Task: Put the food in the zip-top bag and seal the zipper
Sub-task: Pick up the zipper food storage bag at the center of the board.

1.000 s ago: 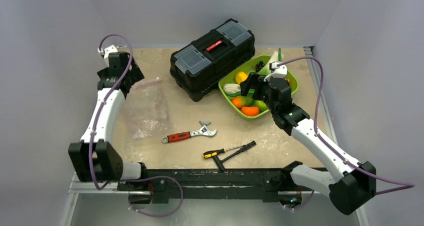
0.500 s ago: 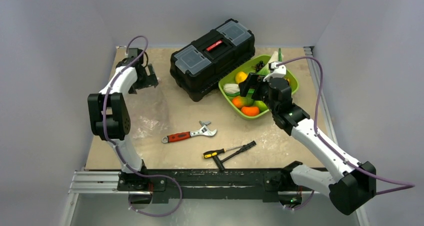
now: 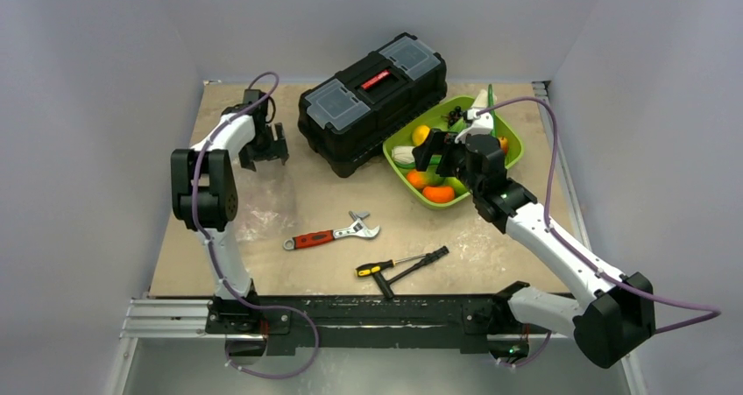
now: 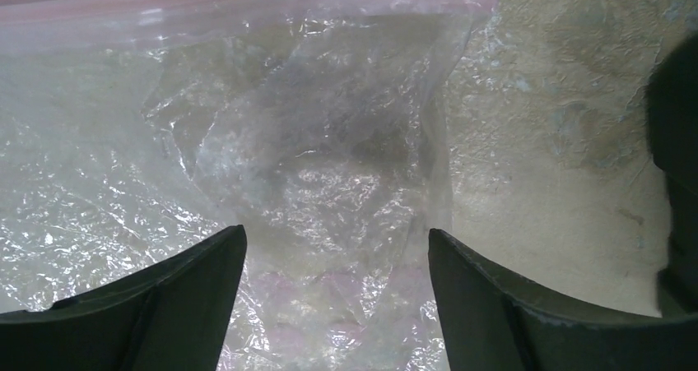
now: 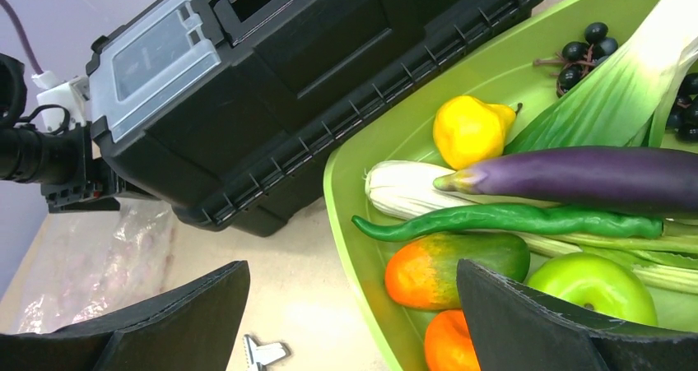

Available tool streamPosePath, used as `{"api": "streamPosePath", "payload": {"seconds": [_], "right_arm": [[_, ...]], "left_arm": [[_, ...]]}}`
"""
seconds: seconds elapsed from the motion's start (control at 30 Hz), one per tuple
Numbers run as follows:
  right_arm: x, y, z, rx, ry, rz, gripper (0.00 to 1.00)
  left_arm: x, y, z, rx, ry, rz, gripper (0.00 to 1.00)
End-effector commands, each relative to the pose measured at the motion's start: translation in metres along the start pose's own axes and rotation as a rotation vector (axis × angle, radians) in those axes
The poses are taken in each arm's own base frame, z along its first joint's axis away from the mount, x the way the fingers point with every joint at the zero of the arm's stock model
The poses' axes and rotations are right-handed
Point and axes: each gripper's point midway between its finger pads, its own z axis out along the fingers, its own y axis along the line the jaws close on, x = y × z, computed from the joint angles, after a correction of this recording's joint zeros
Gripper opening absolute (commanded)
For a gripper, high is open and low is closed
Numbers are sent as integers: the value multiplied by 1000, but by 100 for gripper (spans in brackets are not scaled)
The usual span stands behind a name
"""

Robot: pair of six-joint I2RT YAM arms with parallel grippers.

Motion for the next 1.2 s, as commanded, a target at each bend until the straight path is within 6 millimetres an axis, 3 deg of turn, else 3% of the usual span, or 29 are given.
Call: {"api": "streamPosePath", "payload": {"seconds": [0.0,0.13,0.2,0.23,0.33,0.43,0.63,0.77,0.87,1.03,1.17], "right_arm": [[-25,14,-5,-45,-67,18,99],[-22,14,-5,-49,-60,26,99],[-21,14,-5,-49,-58,28,99],[-21,14,-5,-51,-59,28,99],[-17,13,-5,-51,-51,28,99],[-14,13,-4,-50,-43,26,99],[-9,19,2,-76,-12,32,99],[-10,26,4,-113,-12,42,99],[-6,32,5,-144,4,49,99],[-5,41,7,-183,23,67,99],[-10,54,5,-237,31,100,99]], "left_arm": [[-8,-3,-4,-33,-4,62,74],[-7,3,-5,-67,2,84,41],[-10,7,-8,-85,-3,99,10],[-11,10,-12,-100,-7,102,0],[-22,19,-34,-138,-57,90,0],[-34,22,-70,-135,-150,45,0],[-49,20,-159,-7,-425,-33,0],[-45,-6,-237,160,-719,41,0],[-32,-29,-291,325,-933,135,0],[10,-66,-352,659,-1165,316,0],[54,-111,-368,873,-1172,568,0]]}}
